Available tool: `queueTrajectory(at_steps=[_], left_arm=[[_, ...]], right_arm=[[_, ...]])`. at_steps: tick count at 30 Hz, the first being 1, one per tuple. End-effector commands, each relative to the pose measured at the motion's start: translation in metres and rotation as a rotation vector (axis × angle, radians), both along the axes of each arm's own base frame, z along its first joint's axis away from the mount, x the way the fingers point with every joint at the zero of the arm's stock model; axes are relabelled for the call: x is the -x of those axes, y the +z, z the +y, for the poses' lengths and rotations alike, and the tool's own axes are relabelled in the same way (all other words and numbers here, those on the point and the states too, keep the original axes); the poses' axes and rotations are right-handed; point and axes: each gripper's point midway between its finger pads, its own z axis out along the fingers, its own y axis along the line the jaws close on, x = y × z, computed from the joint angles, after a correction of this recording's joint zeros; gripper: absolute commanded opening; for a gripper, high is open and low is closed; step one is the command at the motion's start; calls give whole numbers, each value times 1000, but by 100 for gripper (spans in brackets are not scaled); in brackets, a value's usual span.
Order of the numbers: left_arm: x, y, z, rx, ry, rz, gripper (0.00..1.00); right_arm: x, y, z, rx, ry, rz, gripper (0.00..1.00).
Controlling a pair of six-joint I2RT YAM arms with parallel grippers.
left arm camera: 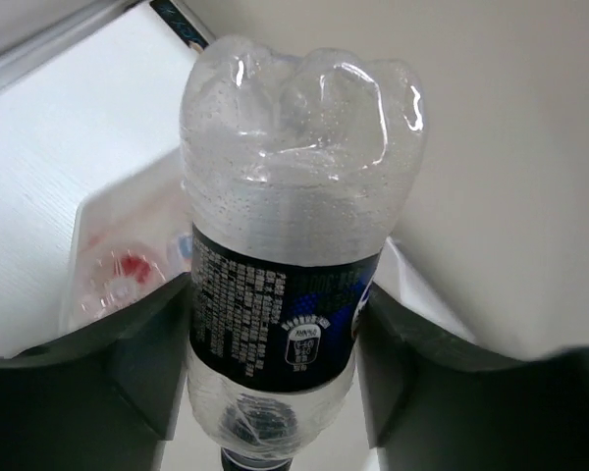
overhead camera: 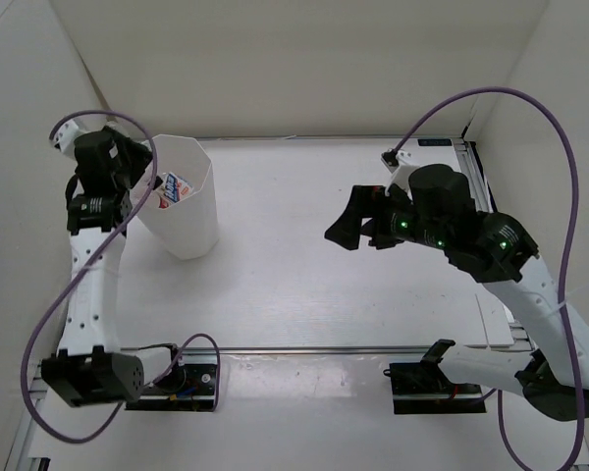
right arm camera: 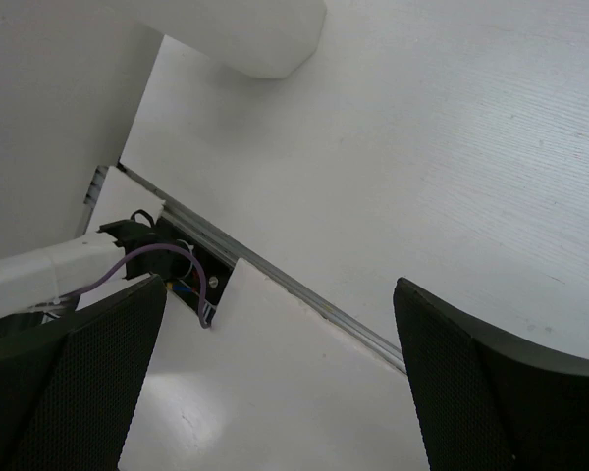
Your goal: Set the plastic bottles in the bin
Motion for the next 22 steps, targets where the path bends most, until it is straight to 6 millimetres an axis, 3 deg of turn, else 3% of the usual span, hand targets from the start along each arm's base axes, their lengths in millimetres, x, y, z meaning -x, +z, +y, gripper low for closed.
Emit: queueTrajectory(at_steps=[1, 2, 4, 6, 7, 9, 10, 13, 16, 17, 22], left_arm=[[-2, 34, 7, -95, 18, -56, 95], [-1, 34, 10, -99, 33, -55, 100], [10, 48, 5, -101, 24, -95, 100], [21, 59, -11, -127, -25, -125, 100], [39, 71, -16, -144, -42, -166, 100], [59, 77, -25, -192, -95, -194, 100], [83, 87, -28, -208, -118, -238, 100], [114, 53, -31, -259, -164, -189, 100], [137, 16, -19, -219, -88, -86, 100], [152, -8, -11, -213, -46, -8, 100], [184, -60, 2, -188, 40, 96, 100]], right_arm=[[4, 19, -12, -61, -47, -34, 100], [4, 17, -14, -51, -57, -32, 100], [8, 19, -18, -68, -62, -32, 100], [7, 15, -21, -54, -83, -20, 100], [8, 9, -25, -30, -94, -7, 100], [6, 6, -29, 0, -114, 4, 100], [7, 1, -30, 22, -114, 23, 100], [5, -2, -34, 59, -128, 29, 100], [1, 1, -40, 79, -161, 20, 100], [2, -1, -47, 102, -190, 31, 100], [-18, -25, -74, 300, -350, 82, 100]])
